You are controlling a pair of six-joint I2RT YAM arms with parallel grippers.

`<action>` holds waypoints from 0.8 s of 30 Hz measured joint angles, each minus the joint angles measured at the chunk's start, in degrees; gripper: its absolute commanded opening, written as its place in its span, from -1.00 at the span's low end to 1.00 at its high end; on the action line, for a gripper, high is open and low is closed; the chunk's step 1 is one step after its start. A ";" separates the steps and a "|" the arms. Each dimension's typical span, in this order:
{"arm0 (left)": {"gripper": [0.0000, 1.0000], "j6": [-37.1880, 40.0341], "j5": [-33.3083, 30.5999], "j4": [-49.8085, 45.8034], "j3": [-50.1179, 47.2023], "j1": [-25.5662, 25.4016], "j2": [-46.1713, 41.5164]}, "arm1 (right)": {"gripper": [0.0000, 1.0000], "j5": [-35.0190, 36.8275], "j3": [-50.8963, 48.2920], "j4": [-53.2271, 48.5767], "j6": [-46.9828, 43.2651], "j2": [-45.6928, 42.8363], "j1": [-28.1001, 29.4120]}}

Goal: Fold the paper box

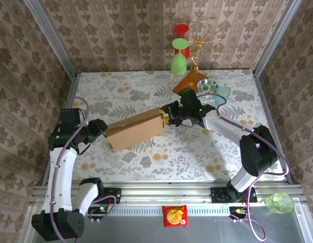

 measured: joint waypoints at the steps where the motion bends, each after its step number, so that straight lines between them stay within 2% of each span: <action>1: -0.15 -0.09 0.00 0.31 -0.90 0.00 0.00 | -0.27 0.00 0.00 0.00 0.00 0.00 0.00; 5: -0.28 -0.50 0.31 1.70 -4.63 0.04 -0.39 | -0.28 0.00 -0.04 -0.02 -0.04 0.00 -0.02; 8: -0.64 -0.98 1.53 4.24 -7.21 0.04 -0.94 | -0.30 -0.02 -0.22 -0.02 -0.46 0.00 -0.13; 10: -0.82 -1.27 1.97 6.51 -8.33 0.07 -1.60 | -0.31 -0.04 -0.33 -0.02 -0.83 0.00 -0.15; 20: -0.94 -2.45 3.54 12.00 -11.67 0.17 -3.78 | -0.47 -1.14 -1.38 0.61 -3.48 -0.44 -1.33; 22: -0.94 -3.19 3.52 13.20 -12.15 -1.25 -3.85 | -0.50 -1.27 -1.66 -0.07 -5.46 -1.05 -2.01; 24: -0.93 -4.44 2.64 14.14 -12.35 -4.74 -4.28 | -0.51 -1.25 -2.08 -1.79 -8.44 -2.25 -3.23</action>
